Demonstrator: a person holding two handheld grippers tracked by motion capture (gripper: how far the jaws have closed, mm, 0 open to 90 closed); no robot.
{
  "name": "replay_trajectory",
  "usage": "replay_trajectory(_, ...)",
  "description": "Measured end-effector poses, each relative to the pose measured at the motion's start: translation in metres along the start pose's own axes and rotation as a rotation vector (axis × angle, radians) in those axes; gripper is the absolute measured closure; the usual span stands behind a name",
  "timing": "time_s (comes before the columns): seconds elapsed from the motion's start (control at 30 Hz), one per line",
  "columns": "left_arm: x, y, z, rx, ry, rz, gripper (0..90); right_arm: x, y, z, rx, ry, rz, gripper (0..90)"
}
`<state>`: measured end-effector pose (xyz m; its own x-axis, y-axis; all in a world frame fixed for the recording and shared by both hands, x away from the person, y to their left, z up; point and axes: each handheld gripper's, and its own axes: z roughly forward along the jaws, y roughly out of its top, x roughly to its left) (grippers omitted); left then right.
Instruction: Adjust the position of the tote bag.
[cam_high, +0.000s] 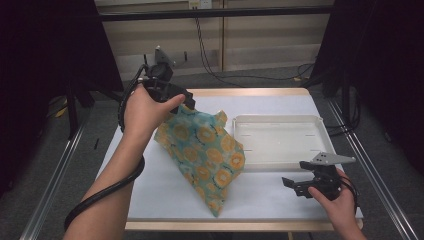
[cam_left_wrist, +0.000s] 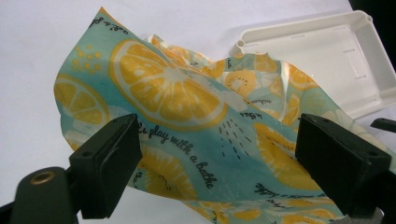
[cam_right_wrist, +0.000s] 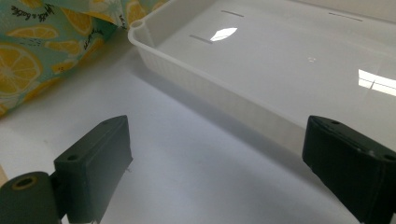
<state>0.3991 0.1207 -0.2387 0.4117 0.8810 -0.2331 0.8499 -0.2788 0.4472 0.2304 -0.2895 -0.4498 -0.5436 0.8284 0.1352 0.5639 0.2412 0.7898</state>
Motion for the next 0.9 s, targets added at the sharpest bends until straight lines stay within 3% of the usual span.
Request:
replay_trajectory(0.17,0.001,-0.002,0.001,-0.006,-0.007,-0.009,12.6,0.0,0.0,0.0,0.001,0.001,0.002,8.0)
replay_trajectory(0.37,0.004,-0.003,0.002,-0.008,-0.016,-0.047,10.9,0.0,0.0,0.0,-0.004,0.001,0.005,8.0)
replay_trajectory(0.53,0.0,-0.003,0.006,-0.004,0.002,-0.026,7.3,0.0,0.0,-0.001,-0.001,0.002,0.007,8.0)
replay_trajectory(0.73,-0.004,-0.005,0.01,0.02,0.053,0.021,8.2,-0.001,0.0,-0.001,-0.007,0.003,0.008,8.0)
replay_trajectory(0.9,-0.005,-0.007,0.01,0.049,0.091,0.057,21.5,-0.001,0.0,-0.001,-0.007,0.005,0.011,8.0)
